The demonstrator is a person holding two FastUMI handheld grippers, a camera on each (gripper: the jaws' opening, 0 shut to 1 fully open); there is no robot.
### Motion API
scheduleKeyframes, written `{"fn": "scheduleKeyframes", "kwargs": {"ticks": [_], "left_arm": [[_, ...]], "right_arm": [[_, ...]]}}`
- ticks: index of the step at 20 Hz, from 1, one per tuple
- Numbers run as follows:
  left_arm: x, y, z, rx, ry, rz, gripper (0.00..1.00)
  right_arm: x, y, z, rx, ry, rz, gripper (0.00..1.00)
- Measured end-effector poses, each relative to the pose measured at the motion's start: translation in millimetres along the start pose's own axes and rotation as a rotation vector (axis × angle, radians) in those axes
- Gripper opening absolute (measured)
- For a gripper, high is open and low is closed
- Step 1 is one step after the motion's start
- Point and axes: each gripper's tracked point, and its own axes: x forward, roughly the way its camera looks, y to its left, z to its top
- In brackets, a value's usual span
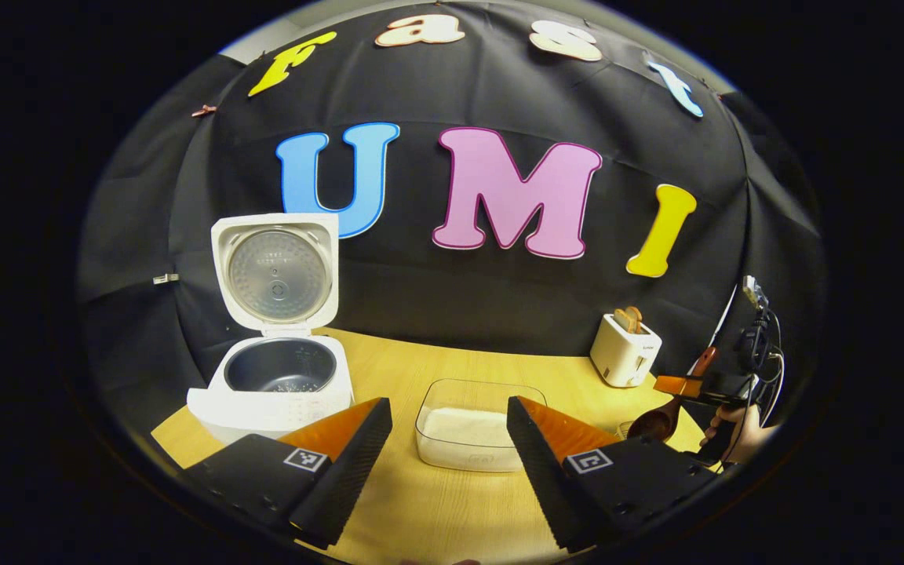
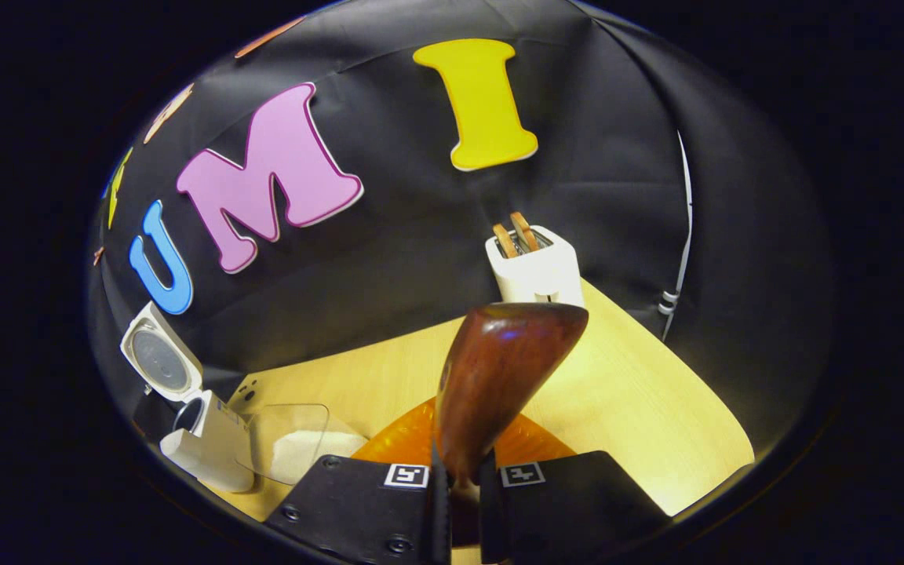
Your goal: Close the left gripper, press the button to open the rice cooker; take a wooden spoon from the chopstick holder with the right hand, scoop a spoonful of rice and pour it into the rice cooker, then put the wooden spoon back into the chopstick holder.
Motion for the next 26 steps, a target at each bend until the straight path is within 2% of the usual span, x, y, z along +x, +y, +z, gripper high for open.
{"fn": "scheduleKeyframes", "kwargs": {"ticks": [3, 9, 10, 13, 14, 15, 19, 20, 21, 26], "left_arm": [[7.7, -3.9, 4.5, 0.000, -0.007, 0.002, 0.95], [18.0, -4.2, 15.2, 0.001, -0.036, -0.006, 0.95], [18.8, -2.3, 18.0, 0.005, -0.038, -0.012, 0.95], [24.2, 2.7, 26.7, 0.006, -0.039, -0.054, 0.95], [24.8, 7.0, 31.2, 0.006, -0.036, -0.069, 0.95], [24.7, 12.6, 39.5, 0.002, -0.043, -0.082, 0.95], [33.7, 40.9, 88.7, -0.047, -0.089, -0.095, 0.95], [35.8, 50.7, 103.8, -0.058, -0.106, -0.088, 0.90], [36.8, 60.9, 118.1, -0.061, -0.131, -0.081, 0.95], [23.6, 123.9, 176.0, -0.014, -0.206, 0.005, 0.94]], "right_arm": [[8.2, -1.1, -13.2, 0.004, -0.007, -0.026, 0.18], [24.5, -20.0, -51.5, -0.003, 0.073, -0.107, 0.20], [20.1, -23.7, -50.4, -0.011, 0.080, -0.127, 0.27], [9.3, -23.1, -36.9, 0.012, 0.063, -0.150, 0.68], [-2.1, -26.7, -27.4, 0.009, 0.048, -0.171, 0.94], [-11.5, -29.5, -17.4, 0.003, 0.029, -0.189, 0.98], [-50.7, -30.3, 21.0, -0.080, -0.033, -0.225, 0.98], [-59.1, -27.0, 30.6, -0.107, -0.056, -0.227, 0.98], [-68.3, -23.5, 40.1, -0.119, -0.078, -0.234, 0.98], [-111.4, 3.1, 81.0, -0.162, -0.157, -0.224, 0.98]]}}
